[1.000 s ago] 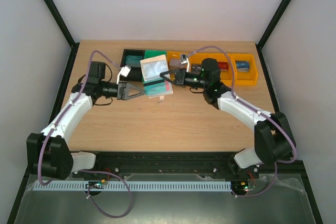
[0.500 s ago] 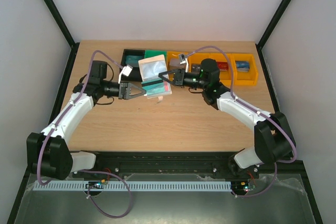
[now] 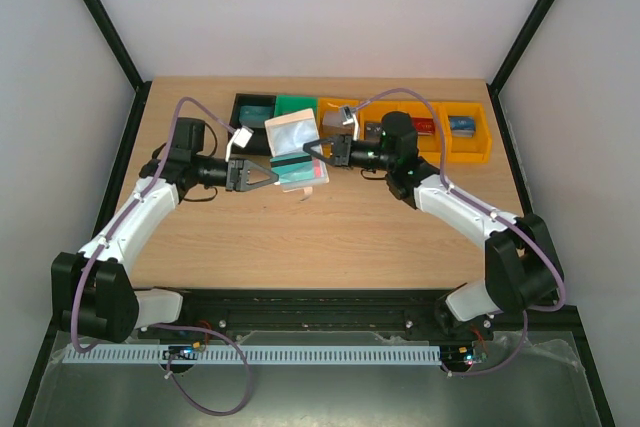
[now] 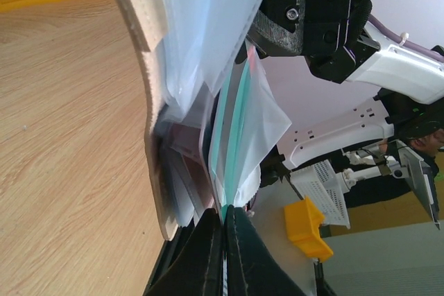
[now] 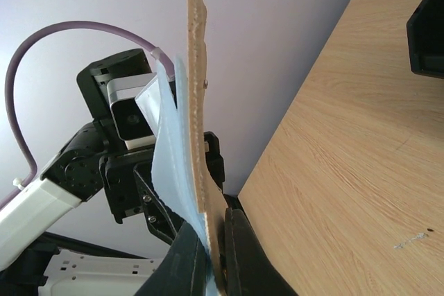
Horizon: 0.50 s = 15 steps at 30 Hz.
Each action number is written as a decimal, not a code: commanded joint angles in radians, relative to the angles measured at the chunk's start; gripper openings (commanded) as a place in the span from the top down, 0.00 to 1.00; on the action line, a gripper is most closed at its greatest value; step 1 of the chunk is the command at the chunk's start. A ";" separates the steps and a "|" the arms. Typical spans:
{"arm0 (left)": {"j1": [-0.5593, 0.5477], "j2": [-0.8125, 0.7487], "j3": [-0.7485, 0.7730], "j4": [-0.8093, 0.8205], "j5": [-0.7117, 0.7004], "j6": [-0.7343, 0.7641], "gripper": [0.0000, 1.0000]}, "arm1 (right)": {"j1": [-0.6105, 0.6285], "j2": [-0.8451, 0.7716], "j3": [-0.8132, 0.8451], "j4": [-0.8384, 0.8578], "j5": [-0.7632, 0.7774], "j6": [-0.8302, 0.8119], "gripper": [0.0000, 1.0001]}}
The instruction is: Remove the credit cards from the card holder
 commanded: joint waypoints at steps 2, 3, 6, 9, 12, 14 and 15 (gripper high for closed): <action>0.029 -0.015 -0.013 -0.025 0.011 0.039 0.98 | -0.057 -0.057 0.025 -0.049 0.004 -0.039 0.98; 0.031 -0.017 -0.014 -0.027 0.011 0.040 0.98 | -0.062 -0.060 0.023 -0.054 0.004 -0.043 0.98; 0.036 -0.019 -0.017 -0.026 0.012 0.042 0.98 | -0.069 -0.066 0.019 -0.059 0.003 -0.043 0.98; 0.035 -0.018 -0.019 -0.027 0.009 0.046 0.98 | -0.070 -0.059 0.012 -0.032 -0.015 -0.017 0.98; 0.028 -0.016 -0.018 -0.024 0.006 0.047 0.98 | -0.064 -0.054 -0.015 0.036 -0.017 0.033 0.98; 0.019 -0.012 -0.019 -0.021 0.002 0.045 0.98 | -0.053 -0.047 -0.018 0.045 -0.015 0.035 0.98; 0.015 -0.011 -0.020 -0.016 -0.003 0.041 0.98 | -0.047 -0.043 -0.017 0.050 -0.014 0.036 0.98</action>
